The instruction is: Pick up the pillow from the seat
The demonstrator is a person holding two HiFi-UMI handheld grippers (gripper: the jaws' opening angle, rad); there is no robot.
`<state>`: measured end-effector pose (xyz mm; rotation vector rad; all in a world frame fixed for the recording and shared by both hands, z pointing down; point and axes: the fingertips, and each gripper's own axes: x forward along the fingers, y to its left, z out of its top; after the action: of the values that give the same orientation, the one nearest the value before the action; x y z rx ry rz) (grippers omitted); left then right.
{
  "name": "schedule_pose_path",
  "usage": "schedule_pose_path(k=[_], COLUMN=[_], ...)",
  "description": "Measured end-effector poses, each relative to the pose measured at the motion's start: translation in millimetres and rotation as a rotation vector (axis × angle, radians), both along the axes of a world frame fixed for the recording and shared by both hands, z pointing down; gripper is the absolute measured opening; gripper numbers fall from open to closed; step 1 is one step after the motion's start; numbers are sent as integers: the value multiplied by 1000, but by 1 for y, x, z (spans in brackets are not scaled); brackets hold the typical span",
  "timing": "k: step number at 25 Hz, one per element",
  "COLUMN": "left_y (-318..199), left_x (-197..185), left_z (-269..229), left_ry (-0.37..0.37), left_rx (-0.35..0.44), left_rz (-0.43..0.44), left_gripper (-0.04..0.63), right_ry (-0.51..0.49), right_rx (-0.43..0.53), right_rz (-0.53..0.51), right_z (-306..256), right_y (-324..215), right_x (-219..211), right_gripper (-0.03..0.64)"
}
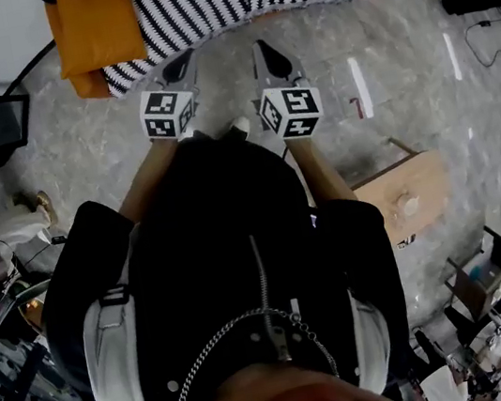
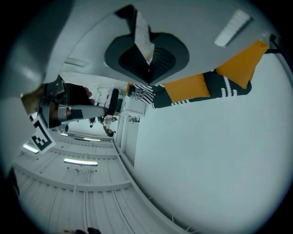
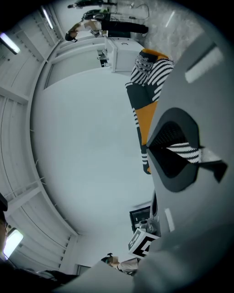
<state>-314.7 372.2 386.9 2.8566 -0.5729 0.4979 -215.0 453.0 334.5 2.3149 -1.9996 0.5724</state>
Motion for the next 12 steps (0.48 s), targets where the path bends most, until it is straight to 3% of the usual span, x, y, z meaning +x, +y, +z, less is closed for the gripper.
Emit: schedule_pose_path(k=[12], left_y=[-2], left_x=[25], left_z=[14], left_ry=[-22], left_rx=[-25], left_rz=[-77], left_gripper=[9], right_ry=[-30], right_rx=[-34], right_rz=[-54], right_z=[18], right_y=[1], right_x=[43], right_gripper=[-3])
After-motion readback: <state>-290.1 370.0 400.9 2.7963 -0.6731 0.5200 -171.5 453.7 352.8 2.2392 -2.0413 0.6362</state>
